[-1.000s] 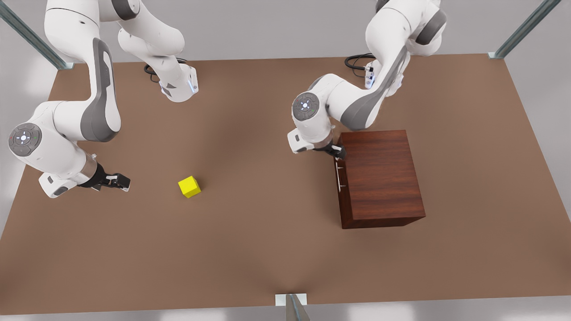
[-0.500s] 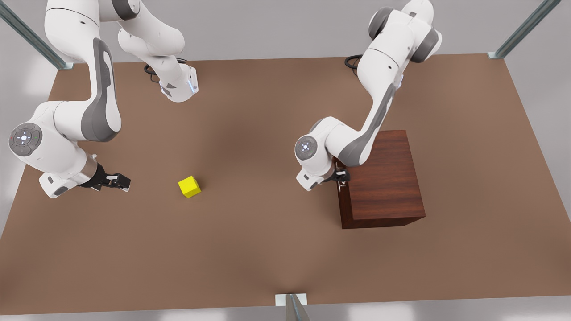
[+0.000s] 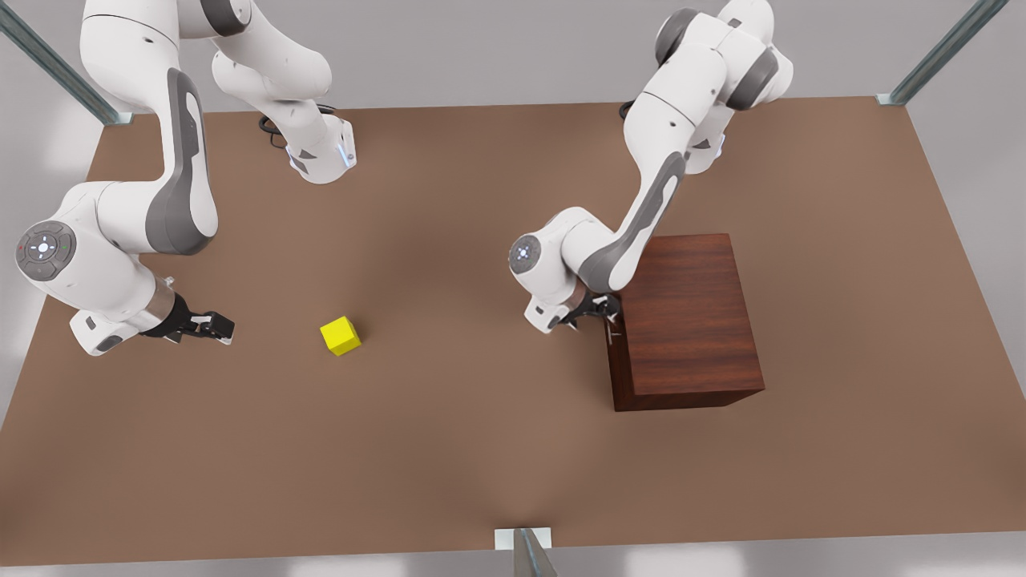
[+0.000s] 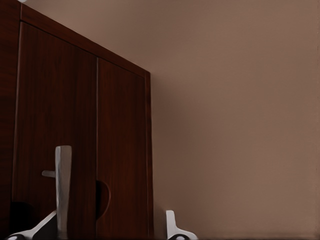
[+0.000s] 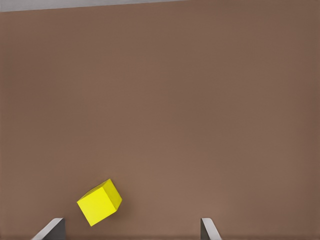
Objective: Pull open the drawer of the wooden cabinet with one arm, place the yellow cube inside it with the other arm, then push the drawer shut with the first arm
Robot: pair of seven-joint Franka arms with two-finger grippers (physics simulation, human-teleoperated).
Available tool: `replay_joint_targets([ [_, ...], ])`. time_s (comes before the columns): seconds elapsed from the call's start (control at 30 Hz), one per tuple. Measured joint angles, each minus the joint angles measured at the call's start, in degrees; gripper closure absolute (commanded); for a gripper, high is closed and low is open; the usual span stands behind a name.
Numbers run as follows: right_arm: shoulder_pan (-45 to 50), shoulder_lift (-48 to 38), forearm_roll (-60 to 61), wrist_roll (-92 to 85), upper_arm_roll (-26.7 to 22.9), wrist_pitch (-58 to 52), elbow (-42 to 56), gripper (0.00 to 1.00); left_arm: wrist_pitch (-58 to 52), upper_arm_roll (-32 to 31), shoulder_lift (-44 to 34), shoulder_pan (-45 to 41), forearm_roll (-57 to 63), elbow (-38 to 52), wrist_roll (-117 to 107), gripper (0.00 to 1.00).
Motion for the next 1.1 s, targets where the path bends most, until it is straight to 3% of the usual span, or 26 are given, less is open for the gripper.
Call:
replay_joint_targets([
  [0.47,-0.09,0.0,0.0,0.03,0.0,0.0,0.0,0.0,0.32,-0.2,1.0,-2.72,-0.6,2.07,-8.31,0.0],
  [1.1,-0.17,0.0,0.0,0.05,0.0,0.0,0.0,0.0,0.28,-0.4,6.61,-5.14,-2.03,11.97,-14.96,0.0],
])
